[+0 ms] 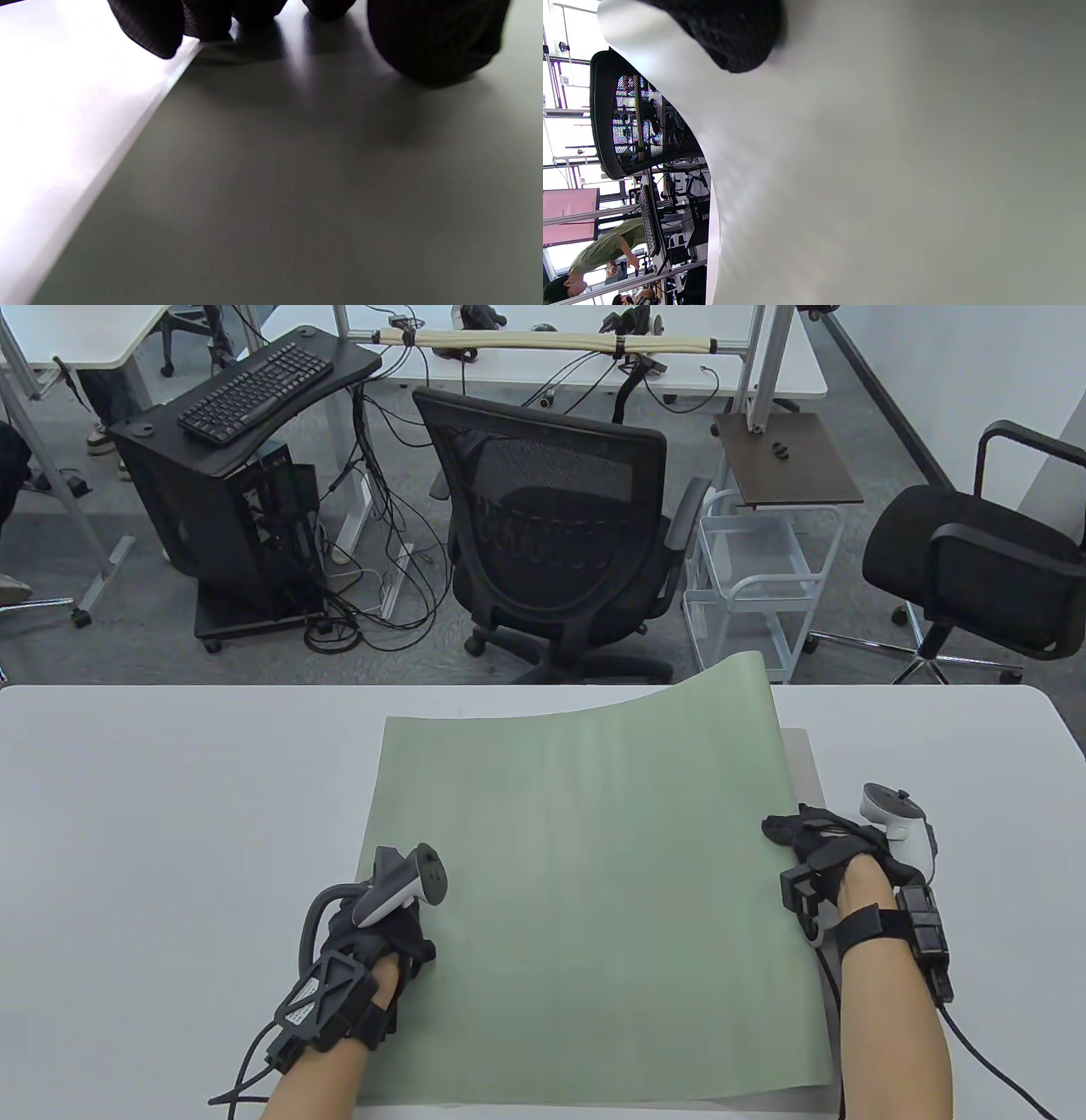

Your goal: Unroll desk mats and stack together

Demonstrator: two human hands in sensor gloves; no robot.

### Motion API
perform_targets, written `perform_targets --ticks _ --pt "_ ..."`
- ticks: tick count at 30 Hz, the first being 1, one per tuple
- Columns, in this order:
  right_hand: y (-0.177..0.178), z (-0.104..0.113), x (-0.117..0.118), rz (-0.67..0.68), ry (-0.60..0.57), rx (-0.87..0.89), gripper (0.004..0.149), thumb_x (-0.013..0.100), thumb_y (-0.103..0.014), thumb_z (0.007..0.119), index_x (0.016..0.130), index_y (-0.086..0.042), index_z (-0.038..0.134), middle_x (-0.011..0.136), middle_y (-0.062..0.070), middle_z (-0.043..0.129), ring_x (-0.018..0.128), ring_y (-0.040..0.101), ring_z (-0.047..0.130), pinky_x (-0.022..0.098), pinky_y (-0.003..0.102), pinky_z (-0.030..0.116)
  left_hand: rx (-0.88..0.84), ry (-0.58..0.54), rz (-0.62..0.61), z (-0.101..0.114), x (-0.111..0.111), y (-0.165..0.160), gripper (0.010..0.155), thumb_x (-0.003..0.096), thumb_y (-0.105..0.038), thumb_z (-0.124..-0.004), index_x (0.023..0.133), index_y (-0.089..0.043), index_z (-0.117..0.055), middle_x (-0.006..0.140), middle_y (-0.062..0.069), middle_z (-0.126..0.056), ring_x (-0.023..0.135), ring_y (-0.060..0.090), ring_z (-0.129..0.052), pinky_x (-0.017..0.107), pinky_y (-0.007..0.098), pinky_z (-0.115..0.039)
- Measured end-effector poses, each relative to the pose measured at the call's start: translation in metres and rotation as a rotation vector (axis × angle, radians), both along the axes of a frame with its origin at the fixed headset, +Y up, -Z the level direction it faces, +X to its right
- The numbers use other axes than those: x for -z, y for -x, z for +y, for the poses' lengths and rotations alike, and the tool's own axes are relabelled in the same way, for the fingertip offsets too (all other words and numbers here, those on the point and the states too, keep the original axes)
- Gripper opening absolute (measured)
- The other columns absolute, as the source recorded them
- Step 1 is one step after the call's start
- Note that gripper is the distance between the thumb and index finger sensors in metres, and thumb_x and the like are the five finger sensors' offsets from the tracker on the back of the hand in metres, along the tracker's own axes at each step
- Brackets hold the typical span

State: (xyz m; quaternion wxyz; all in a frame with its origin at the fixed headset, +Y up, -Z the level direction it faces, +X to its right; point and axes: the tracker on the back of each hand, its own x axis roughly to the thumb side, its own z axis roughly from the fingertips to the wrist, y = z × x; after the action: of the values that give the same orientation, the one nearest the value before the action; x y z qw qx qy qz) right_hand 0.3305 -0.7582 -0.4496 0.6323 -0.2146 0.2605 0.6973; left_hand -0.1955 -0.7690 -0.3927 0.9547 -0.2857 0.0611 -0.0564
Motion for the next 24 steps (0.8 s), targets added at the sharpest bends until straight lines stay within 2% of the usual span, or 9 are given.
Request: perform_targets --ticks 8,10,13,17,21,24 --pt "-0.016 -0.001 0.002 0.012 -0.014 0.012 0.068 0.053 -0.027 0.078 0.102 -0.01 0.033 0.09 0.005 0.075 0.066 0.031 0.095 0.053 0.045 0.085 -0.004 -0.001 0.006 0.0 0.0 0.0 0.072 0.034 -0.051 -0.078 0.097 -0.029 -0.049 0.107 0.017 -0.046 0.098 0.047 -0.058 0.066 0.056 -0.064" --pt "-0.019 -0.003 0.003 0.02 -0.011 0.024 0.072 0.053 -0.028 0.082 0.104 -0.009 0.034 0.089 0.005 0.075 0.065 0.029 0.095 0.052 0.043 0.086 -0.007 -0.002 0.01 0.0 -0.001 0.0 0.072 0.0341 -0.051 -0.078 0.097 -0.03 -0.049 0.107 0.017 -0.045 0.098 0.047 -0.058 0.066 0.056 -0.064" --pt "-0.027 -0.006 0.003 0.003 -0.003 0.029 0.067 0.052 -0.031 0.087 0.102 -0.012 0.046 0.087 0.003 0.076 0.063 0.027 0.096 0.05 0.04 0.088 -0.011 -0.002 0.016 -0.001 -0.001 0.0 0.072 0.0342 -0.051 -0.078 0.097 -0.03 -0.049 0.107 0.017 -0.045 0.099 0.046 -0.057 0.066 0.056 -0.064" --pt "-0.037 -0.01 0.001 -0.013 0.001 0.035 0.065 0.049 -0.034 0.092 0.098 -0.017 0.052 0.081 -0.001 0.079 0.057 0.023 0.097 0.045 0.036 0.091 -0.009 0.003 0.021 0.0 -0.001 0.0 0.072 0.0342 -0.051 -0.078 0.097 -0.03 -0.048 0.107 0.017 -0.045 0.099 0.046 -0.057 0.066 0.056 -0.064" --pt "-0.045 -0.009 -0.001 -0.005 -0.001 0.05 0.057 0.049 -0.038 0.092 0.092 -0.02 0.06 0.079 -0.002 0.081 0.054 0.022 0.099 0.039 0.033 0.094 -0.009 0.003 0.022 0.0 -0.001 0.0 0.072 0.0341 -0.051 -0.078 0.097 -0.03 -0.048 0.107 0.017 -0.045 0.098 0.046 -0.057 0.066 0.056 -0.064" --pt "-0.05 -0.004 -0.003 -0.011 -0.019 0.03 0.051 0.049 -0.038 0.092 0.088 -0.019 0.065 0.081 0.001 0.085 0.055 0.026 0.103 0.037 0.031 0.096 -0.009 0.004 0.021 0.0 -0.001 0.0 0.072 0.0341 -0.05 -0.078 0.097 -0.03 -0.048 0.107 0.017 -0.045 0.098 0.047 -0.057 0.066 0.056 -0.064"
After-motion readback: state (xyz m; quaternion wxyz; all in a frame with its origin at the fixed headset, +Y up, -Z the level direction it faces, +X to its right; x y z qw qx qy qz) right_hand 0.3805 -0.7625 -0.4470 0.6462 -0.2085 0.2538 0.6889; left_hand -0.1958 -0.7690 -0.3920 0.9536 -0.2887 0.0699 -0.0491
